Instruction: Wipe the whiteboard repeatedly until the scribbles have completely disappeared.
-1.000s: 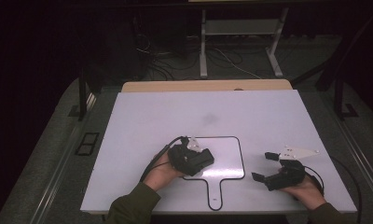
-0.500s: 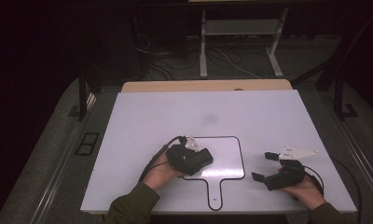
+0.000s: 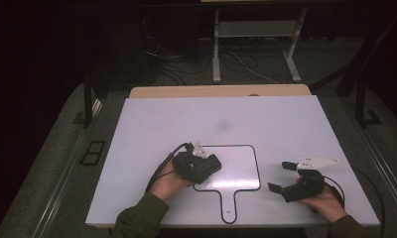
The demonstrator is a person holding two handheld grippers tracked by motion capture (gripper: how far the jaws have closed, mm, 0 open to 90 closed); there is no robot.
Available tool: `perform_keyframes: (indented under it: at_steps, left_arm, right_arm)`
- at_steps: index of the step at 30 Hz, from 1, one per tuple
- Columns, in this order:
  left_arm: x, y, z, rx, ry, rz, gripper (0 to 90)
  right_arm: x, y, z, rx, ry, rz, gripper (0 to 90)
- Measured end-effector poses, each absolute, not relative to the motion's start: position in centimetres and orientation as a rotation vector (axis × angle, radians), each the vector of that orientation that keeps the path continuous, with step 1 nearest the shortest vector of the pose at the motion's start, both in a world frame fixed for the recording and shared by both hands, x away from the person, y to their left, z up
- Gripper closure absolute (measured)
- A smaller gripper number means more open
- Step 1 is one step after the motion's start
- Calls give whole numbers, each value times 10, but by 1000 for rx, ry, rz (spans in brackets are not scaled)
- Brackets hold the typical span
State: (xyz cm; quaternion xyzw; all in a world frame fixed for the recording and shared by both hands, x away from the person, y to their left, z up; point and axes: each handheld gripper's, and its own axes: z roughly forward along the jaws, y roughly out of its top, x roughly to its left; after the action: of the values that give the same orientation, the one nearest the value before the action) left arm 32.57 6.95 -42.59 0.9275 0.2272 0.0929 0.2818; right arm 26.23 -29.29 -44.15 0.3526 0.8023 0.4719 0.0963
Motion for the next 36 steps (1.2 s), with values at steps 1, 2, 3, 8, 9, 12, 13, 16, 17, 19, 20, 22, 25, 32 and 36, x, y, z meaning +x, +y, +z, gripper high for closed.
perform_keyframes:
  at_steps: [1,2,3,8,9,12,13,16,17,19,20,22,25,32,36]
  left_arm:
    - [325,69,-426,2485,611,254,395]
    - [326,69,-426,2484,616,256,395]
    - [327,70,-426,2484,620,250,395]
    - [333,76,-426,2477,671,296,395]
    - [336,79,-425,2478,690,299,395]
    - [343,86,-425,2470,719,307,395]
    - [344,86,-425,2466,725,307,395]
    - [345,85,-425,2477,721,319,395]
    - [345,85,-424,2484,713,322,395]
    - [344,84,-425,2478,717,306,395]
    - [344,83,-424,2487,707,295,395]
    - [342,79,-424,2492,685,289,395]
    - [337,71,-425,2483,652,259,395]
    - [331,62,-424,2474,603,195,394]
    - [331,64,-421,2443,621,168,394]
  right_arm:
    - [262,-293,-442,1044,2376,1398,0]
    - [262,-293,-441,1044,2376,1397,0]
    - [262,-293,-441,1045,2375,1397,0]
    - [262,-293,-441,1043,2376,1397,0]
    - [262,-293,-441,1040,2374,1397,0]
    - [262,-293,-441,1044,2373,1397,0]
    - [262,-293,-441,1045,2375,1397,0]
    - [262,-293,-442,1044,2377,1396,0]
    - [262,-293,-441,1044,2377,1396,0]
    - [262,-292,-441,1043,2377,1395,0]
    - [262,-292,-442,1042,2379,1393,0]
    - [262,-292,-442,1040,2380,1393,0]
    - [262,-292,-442,1042,2381,1394,0]
    - [262,-293,-441,1039,2377,1397,0]
    - [262,-293,-441,1039,2377,1398,0]
